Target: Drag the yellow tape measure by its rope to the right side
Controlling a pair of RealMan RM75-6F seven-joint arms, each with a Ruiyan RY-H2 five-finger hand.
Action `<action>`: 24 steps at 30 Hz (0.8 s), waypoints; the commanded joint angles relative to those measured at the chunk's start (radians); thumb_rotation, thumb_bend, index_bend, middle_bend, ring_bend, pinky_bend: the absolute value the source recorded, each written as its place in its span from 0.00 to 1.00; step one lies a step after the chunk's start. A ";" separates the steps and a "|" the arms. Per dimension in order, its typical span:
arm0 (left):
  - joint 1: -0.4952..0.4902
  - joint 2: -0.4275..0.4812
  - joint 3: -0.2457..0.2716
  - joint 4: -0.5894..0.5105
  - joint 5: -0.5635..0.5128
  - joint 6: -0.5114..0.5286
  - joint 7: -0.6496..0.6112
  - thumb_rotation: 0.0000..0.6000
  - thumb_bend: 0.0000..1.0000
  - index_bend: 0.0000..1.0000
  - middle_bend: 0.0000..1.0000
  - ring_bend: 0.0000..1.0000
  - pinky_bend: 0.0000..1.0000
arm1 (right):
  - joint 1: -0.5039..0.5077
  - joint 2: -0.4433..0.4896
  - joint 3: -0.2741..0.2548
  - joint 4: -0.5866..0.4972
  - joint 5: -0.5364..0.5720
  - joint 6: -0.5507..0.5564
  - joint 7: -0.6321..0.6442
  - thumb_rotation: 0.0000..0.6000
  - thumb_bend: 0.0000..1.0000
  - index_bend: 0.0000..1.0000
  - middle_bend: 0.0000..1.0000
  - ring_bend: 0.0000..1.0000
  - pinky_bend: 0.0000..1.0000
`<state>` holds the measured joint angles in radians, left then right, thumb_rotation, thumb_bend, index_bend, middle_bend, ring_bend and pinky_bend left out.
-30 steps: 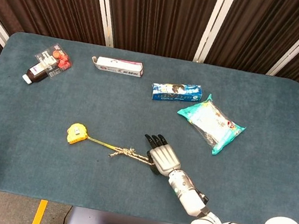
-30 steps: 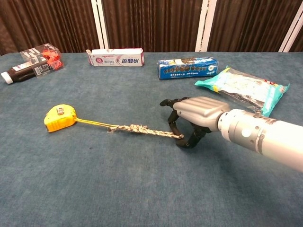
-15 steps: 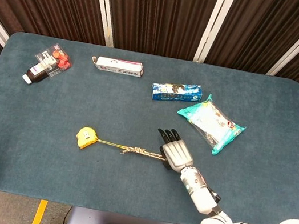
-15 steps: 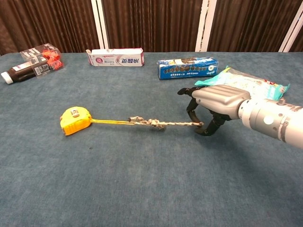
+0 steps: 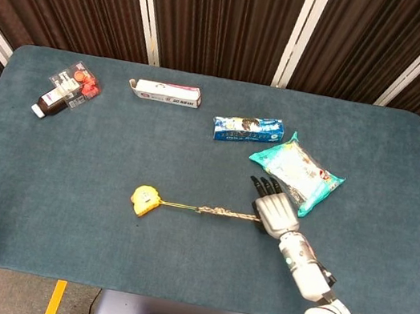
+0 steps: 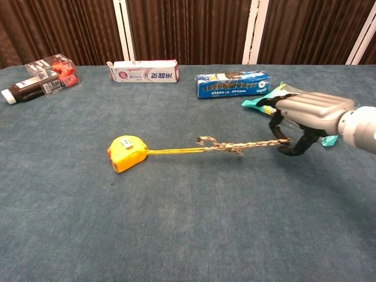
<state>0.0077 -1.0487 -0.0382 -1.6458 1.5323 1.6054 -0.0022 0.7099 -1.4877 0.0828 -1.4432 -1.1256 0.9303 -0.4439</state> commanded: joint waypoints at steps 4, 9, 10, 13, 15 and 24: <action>0.001 0.001 0.000 -0.001 -0.001 0.002 0.001 1.00 0.47 0.14 0.00 0.00 0.08 | -0.051 0.074 -0.032 0.003 -0.019 0.012 0.061 1.00 0.47 0.83 0.13 0.08 0.00; 0.000 0.001 0.000 -0.004 -0.002 -0.002 0.007 1.00 0.47 0.14 0.00 0.00 0.08 | -0.110 0.145 -0.051 0.021 -0.039 0.038 0.155 1.00 0.47 0.84 0.13 0.08 0.00; 0.000 0.000 0.000 -0.004 -0.003 -0.002 0.009 1.00 0.47 0.14 0.00 0.00 0.08 | -0.120 0.157 -0.054 0.027 -0.040 0.039 0.171 1.00 0.47 0.85 0.13 0.08 0.00; -0.002 -0.003 0.001 -0.008 -0.002 -0.008 0.019 1.00 0.47 0.14 0.00 0.00 0.08 | -0.147 0.193 -0.062 0.046 -0.044 0.035 0.223 1.00 0.49 0.85 0.13 0.08 0.00; -0.004 -0.005 0.002 -0.010 -0.004 -0.014 0.027 1.00 0.47 0.14 0.00 0.00 0.08 | -0.163 0.210 -0.064 0.062 -0.047 0.035 0.255 1.00 0.54 0.85 0.13 0.08 0.00; -0.003 -0.008 0.000 -0.011 -0.010 -0.013 0.033 1.00 0.47 0.15 0.00 0.00 0.08 | -0.235 0.243 -0.057 0.175 -0.033 0.028 0.400 1.00 0.55 0.86 0.13 0.08 0.00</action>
<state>0.0049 -1.0563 -0.0379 -1.6571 1.5222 1.5931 0.0308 0.4941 -1.2549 0.0228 -1.2949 -1.1679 0.9644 -0.0729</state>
